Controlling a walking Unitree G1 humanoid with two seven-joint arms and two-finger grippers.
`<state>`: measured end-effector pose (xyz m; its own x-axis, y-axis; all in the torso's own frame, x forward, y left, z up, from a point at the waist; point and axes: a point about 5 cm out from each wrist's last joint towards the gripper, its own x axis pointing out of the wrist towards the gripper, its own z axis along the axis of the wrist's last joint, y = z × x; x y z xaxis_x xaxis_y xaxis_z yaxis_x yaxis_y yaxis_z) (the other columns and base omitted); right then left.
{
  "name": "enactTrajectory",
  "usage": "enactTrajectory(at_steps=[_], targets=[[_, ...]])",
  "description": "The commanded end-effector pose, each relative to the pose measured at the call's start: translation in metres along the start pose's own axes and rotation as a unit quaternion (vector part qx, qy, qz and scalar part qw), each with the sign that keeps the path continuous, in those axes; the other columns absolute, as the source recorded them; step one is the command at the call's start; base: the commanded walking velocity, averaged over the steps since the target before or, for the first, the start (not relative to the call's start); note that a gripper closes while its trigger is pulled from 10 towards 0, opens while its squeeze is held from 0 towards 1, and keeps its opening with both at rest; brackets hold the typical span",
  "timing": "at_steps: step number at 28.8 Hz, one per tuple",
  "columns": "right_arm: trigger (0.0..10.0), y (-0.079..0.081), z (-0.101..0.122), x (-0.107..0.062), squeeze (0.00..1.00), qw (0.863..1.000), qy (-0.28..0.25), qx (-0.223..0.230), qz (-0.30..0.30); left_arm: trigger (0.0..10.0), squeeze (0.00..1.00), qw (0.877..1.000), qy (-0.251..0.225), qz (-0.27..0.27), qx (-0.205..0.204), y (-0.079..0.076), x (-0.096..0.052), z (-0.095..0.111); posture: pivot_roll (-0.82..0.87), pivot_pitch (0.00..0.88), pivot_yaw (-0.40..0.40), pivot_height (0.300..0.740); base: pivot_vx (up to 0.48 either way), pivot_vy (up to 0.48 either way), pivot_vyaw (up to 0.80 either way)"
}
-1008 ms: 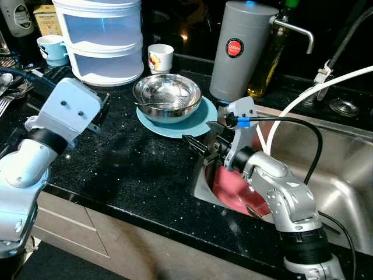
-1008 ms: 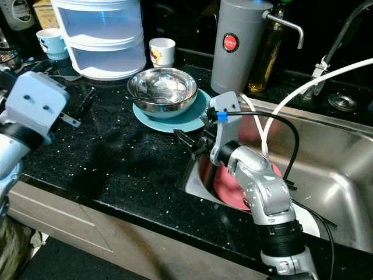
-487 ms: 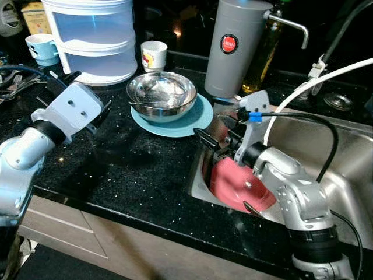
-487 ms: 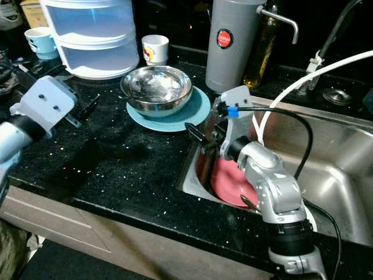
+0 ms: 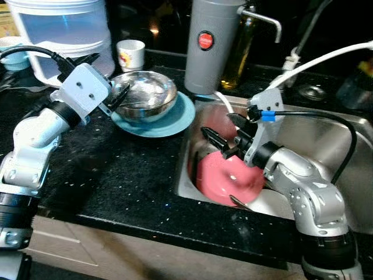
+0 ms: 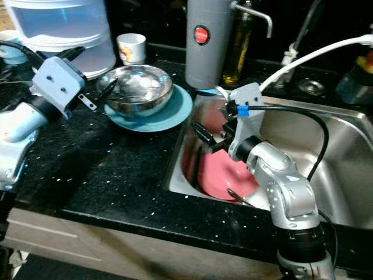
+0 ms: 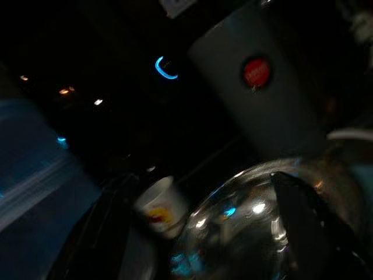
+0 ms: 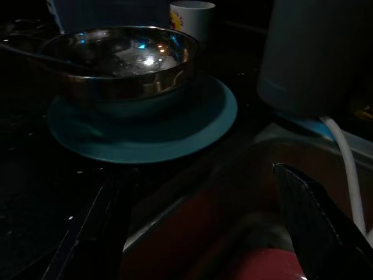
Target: Kitchen organization
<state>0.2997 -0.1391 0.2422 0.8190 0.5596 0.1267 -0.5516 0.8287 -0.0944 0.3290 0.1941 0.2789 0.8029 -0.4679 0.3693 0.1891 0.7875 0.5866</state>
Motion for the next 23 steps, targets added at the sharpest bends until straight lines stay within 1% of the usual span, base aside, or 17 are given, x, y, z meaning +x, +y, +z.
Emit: enactTrajectory(at_steps=[1, 2, 3, 4, 6, 8, 10, 11, 14, 19, 23], targets=[[10.0, -0.001, 0.0, -0.003, 0.0, 1.0, 0.007, 0.0, -0.002, 10.0, 0.0, 0.999, -0.003, 0.018, -0.033, 0.0, -0.001, -0.003, -0.04, 0.051, -0.069, 0.74, 0.0, 0.0, 0.0], [10.0, -0.001, 0.0, -0.003, 0.0, 1.0, 0.007, 0.0, -0.002, 10.0, 0.0, 0.999, -0.003, 0.018, -0.033, 0.0, -0.001, -0.003, -0.04, 0.051, -0.069, 0.74, 0.0, 0.0, 0.0], [10.0, 0.0, 0.0, -0.003, 0.0, 1.0, 0.008, 0.001, -0.001, 10.0, 0.0, 0.998, -0.005, 0.026, -0.053, -0.003, -0.001, -0.005, -0.04, 0.051, -0.069, 0.74, 0.0, 0.0, 0.0], [10.0, 0.0, 0.0, -0.003, 0.0, 1.0, 0.008, 0.001, -0.001, 10.0, 0.0, 0.995, -0.012, 0.042, -0.087, -0.005, 0.0, -0.005, -0.04, 0.05, -0.074, 0.74, 0.0, 0.0, 0.0], [10.0, -0.001, 0.0, -0.003, 0.0, 1.0, 0.009, 0.001, 0.0, 10.0, 0.0, 0.988, -0.033, 0.069, -0.136, -0.013, 0.003, 0.001, -0.04, 0.047, -0.078, 0.74, 0.0, 0.0, 0.0], [10.0, -0.001, 0.001, -0.003, 0.0, 1.0, 0.009, 0.002, 0.001, 10.0, 0.0, 0.983, -0.045, 0.088, -0.156, -0.018, 0.004, 0.008, -0.04, 0.046, -0.079, 0.74, 0.0, 0.0, 0.0], [10.0, -0.001, 0.001, -0.002, 0.0, 1.0, 0.009, 0.002, 0.001, 10.0, 0.0, 0.981, -0.048, 0.093, -0.161, -0.02, 0.004, 0.01, -0.04, 0.047, -0.079, 0.74, 0.0, 0.0, 0.0], [10.0, -0.001, 0.001, -0.002, 0.0, 1.0, 0.009, 0.003, 0.001, 10.0, 0.0, 0.978, -0.042, 0.116, -0.17, -0.022, 0.001, 0.013, -0.03, 0.044, -0.079, 0.74, 0.0, 0.0, 0.0], [10.0, 0.0, 0.001, -0.001, 0.0, 1.0, 0.01, 0.004, 0.002, 10.0, 0.0, 0.972, -0.037, 0.132, -0.188, -0.025, -0.004, 0.016, -0.02, 0.044, -0.078, 0.74, 0.0, 0.0, 0.0], [10.0, 0.002, -0.002, 0.001, 0.0, 1.0, 0.011, 0.008, 0.004, 10.0, 0.0, 0.97, -0.014, 0.163, -0.18, -0.028, -0.017, 0.023, -0.01, 0.045, -0.079, 0.74, 0.0, 0.0, 0.0], [10.0, 0.002, -0.002, 0.002, 0.0, 1.0, 0.011, 0.009, 0.007, 10.0, 0.0, 0.969, -0.002, 0.169, -0.178, -0.029, -0.022, 0.024, 0.0, 0.044, -0.082, 0.74, 0.0, 0.0, 0.0]])
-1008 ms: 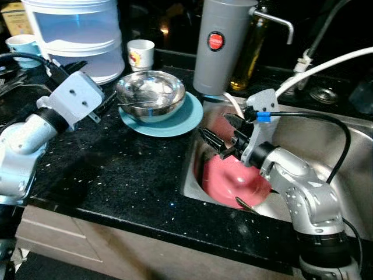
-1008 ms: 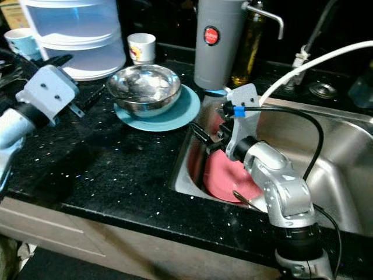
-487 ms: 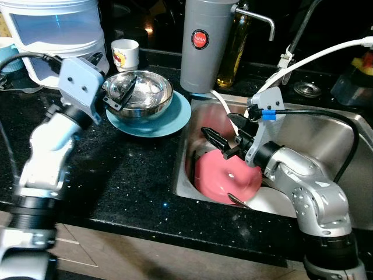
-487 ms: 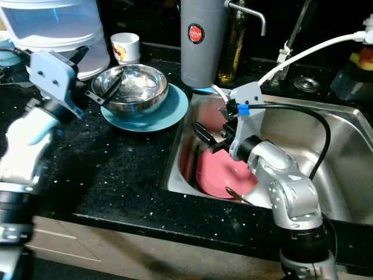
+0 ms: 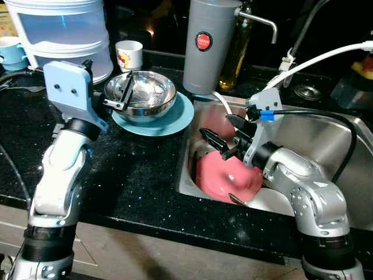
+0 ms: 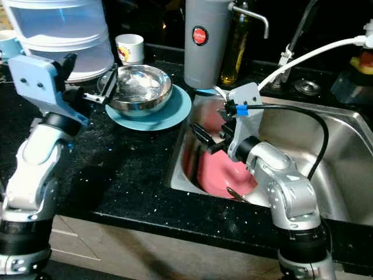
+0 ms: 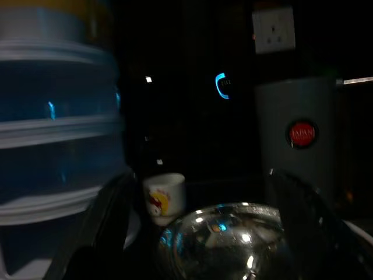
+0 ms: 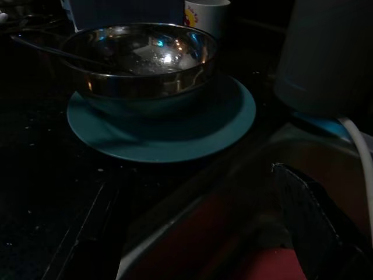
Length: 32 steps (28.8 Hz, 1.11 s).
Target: Kitchen organization
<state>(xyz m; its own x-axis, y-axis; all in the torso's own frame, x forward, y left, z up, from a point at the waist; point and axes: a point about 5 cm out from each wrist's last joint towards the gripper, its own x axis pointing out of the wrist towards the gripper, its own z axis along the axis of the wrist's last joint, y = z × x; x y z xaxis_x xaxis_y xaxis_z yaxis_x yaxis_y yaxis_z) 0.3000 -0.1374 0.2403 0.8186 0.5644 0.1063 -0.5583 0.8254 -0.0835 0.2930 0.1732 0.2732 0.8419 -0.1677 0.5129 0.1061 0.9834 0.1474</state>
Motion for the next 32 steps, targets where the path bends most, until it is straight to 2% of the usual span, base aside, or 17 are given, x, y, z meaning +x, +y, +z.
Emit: enactTrajectory(at_steps=[1, 6, 14, 16, 19, 32], targets=[[10.0, 0.001, -0.001, 0.002, 0.0, 1.0, 0.001, 0.003, 0.005, 10.0, 0.0, 1.0, 0.013, 0.006, -0.005, -0.001, -0.004, -0.001, 0.01, 0.042, -0.082, 0.74, 0.0, 0.0, 0.0], [10.0, 0.003, -0.002, 0.002, 0.0, 1.0, 0.002, 0.002, 0.016, 10.0, 0.0, 0.999, 0.031, 0.011, -0.02, 0.0, -0.011, -0.003, 0.01, 0.042, -0.081, 0.74, 0.0, 0.0, 0.0], [10.0, 0.007, -0.002, -0.006, 0.0, 0.998, -0.015, 0.026, 0.06, 10.0, 0.0, 0.995, 0.074, 0.035, -0.056, 0.007, -0.025, -0.017, 0.01, 0.041, -0.082, 0.74, 0.0, 0.0, 0.0], [10.0, 0.011, 0.001, -0.009, 0.0, 0.995, -0.028, 0.035, 0.088, 10.0, 0.0, 0.994, 0.08, 0.034, -0.059, 0.01, -0.026, -0.02, 0.0, 0.043, -0.085, 0.74, 0.0, 0.0, 0.0], [10.0, 0.015, 0.005, -0.012, 0.0, 0.992, -0.035, 0.037, 0.114, 10.0, 0.0, 0.994, 0.083, 0.031, -0.06, 0.015, -0.024, -0.021, 0.0, 0.047, -0.087, 0.74, 0.0, 0.0, 0.0], [10.0, 0.02, 0.011, -0.019, 0.0, 0.989, -0.039, 0.033, 0.14, 10.0, 0.0, 0.995, 0.083, -0.008, -0.052, 0.025, -0.006, -0.033, -0.03, 0.071, -0.084, 0.74, 0.0, 0.0, 0.0]])
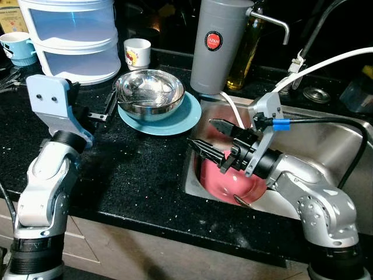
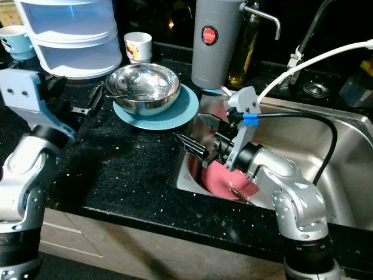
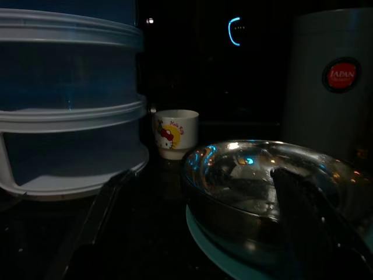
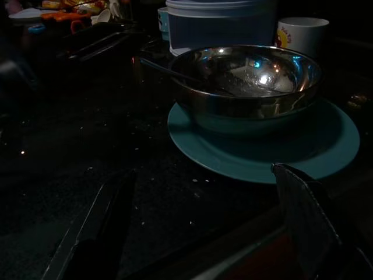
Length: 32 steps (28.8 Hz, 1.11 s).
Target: Kitchen organization
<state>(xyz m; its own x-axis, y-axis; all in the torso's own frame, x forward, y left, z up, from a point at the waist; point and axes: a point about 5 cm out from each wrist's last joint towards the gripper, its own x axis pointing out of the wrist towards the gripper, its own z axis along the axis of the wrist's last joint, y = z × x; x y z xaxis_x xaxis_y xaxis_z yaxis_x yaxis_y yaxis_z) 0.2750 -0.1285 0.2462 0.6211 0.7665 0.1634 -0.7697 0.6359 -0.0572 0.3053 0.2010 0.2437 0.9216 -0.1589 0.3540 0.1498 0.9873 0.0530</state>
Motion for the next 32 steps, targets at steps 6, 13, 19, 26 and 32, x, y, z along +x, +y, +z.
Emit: enactTrajectory(at_steps=[6, 13, 19, 26, 32], targets=[[10.0, 0.001, 0.003, -0.005, 0.0, 1.0, 0.001, 0.0, 0.003, 10.0, 0.0, 0.999, -0.008, -0.033, 0.015, -0.003, 0.015, 0.002, -0.04, 0.072, -0.082, 0.74, 0.0, 0.0, 0.0], [10.0, 0.005, 0.006, -0.003, 0.0, 1.0, -0.003, 0.004, 0.007, 10.0, 0.0, 0.998, -0.013, -0.063, 0.021, -0.014, 0.028, -0.003, -0.05, 0.072, -0.078, 0.74, 0.0, 0.0, 0.0], [10.0, 0.005, 0.007, -0.002, 0.0, 1.0, -0.003, 0.004, 0.007, 10.0, 0.0, 0.997, 0.001, -0.071, 0.021, -0.017, 0.027, -0.013, -0.05, 0.072, -0.079, 0.74, 0.0, 0.0, 0.0], [10.0, 0.005, 0.008, -0.001, 0.0, 1.0, -0.005, 0.002, 0.004, 10.0, 0.0, 0.996, 0.014, -0.085, 0.021, -0.02, 0.028, -0.019, -0.04, 0.071, -0.079, 0.74, 0.0, 0.0, 0.0], [10.0, 0.005, 0.008, -0.001, 0.0, 1.0, -0.006, 0.002, -0.003, 3.8, 0.0, 0.995, 0.015, -0.095, 0.023, -0.023, 0.029, -0.02, -0.04, 0.073, -0.074, 0.74, 0.0, 0.0, 0.0]])
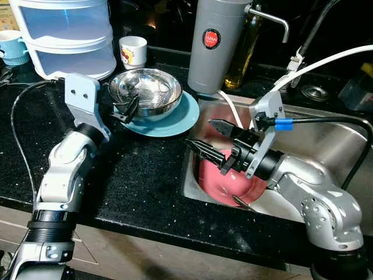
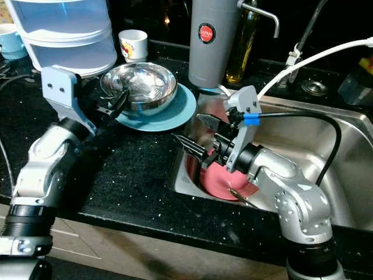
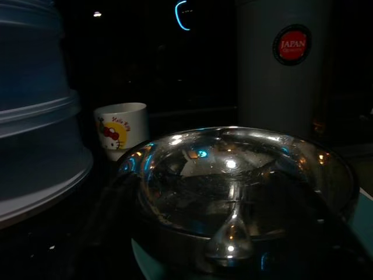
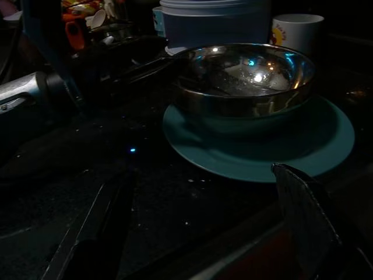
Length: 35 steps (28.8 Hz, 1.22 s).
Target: Kitchen organization
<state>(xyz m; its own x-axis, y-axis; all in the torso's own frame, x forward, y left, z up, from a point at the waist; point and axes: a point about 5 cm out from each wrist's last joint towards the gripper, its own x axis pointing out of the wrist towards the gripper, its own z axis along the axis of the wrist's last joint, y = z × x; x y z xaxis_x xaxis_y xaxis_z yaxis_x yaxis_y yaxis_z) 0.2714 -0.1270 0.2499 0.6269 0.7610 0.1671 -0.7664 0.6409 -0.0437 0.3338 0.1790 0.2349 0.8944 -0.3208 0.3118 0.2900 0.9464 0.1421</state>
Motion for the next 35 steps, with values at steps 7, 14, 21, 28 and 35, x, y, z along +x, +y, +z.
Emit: enactTrajectory(at_steps=[7, 14, 21, 28, 35], targets=[[10.0, 0.001, 0.005, 0.0, 0.0, 1.0, -0.007, -0.004, -0.005, 0.0, 0.0, 0.999, 0.017, -0.022, 0.016, -0.009, 0.002, -0.005, -0.04, 0.074, -0.073, 0.74, 0.0, 0.0, 0.0], [10.0, -0.001, 0.005, 0.001, 0.0, 1.0, -0.008, -0.006, -0.012, 0.0, 0.0, 0.999, 0.022, -0.022, 0.025, -0.009, 0.002, -0.005, -0.03, 0.074, -0.072, 0.74, 0.0, 0.0, 0.0], [10.0, -0.002, 0.005, 0.002, 0.0, 1.0, -0.009, -0.006, -0.016, 0.0, 0.0, 0.999, 0.022, -0.018, 0.03, -0.008, 0.002, -0.003, -0.03, 0.067, -0.07, 0.74, 0.0, 0.0, 0.0], [10.0, -0.005, 0.005, 0.006, 0.0, 1.0, -0.018, -0.005, -0.025, 0.0, 0.0, 0.999, -0.034, 0.005, 0.039, -0.003, 0.007, 0.029, -0.02, 0.044, -0.072, 0.74, 0.0, 0.0, 0.0], [10.0, -0.015, 0.006, 0.013, 0.0, 0.998, -0.032, 0.007, -0.058, 0.0, 0.0, 0.989, -0.141, 0.0, 0.037, -0.006, 0.014, 0.089, 0.01, 0.01, -0.07, 0.74, 0.0, 0.0, 0.0]])
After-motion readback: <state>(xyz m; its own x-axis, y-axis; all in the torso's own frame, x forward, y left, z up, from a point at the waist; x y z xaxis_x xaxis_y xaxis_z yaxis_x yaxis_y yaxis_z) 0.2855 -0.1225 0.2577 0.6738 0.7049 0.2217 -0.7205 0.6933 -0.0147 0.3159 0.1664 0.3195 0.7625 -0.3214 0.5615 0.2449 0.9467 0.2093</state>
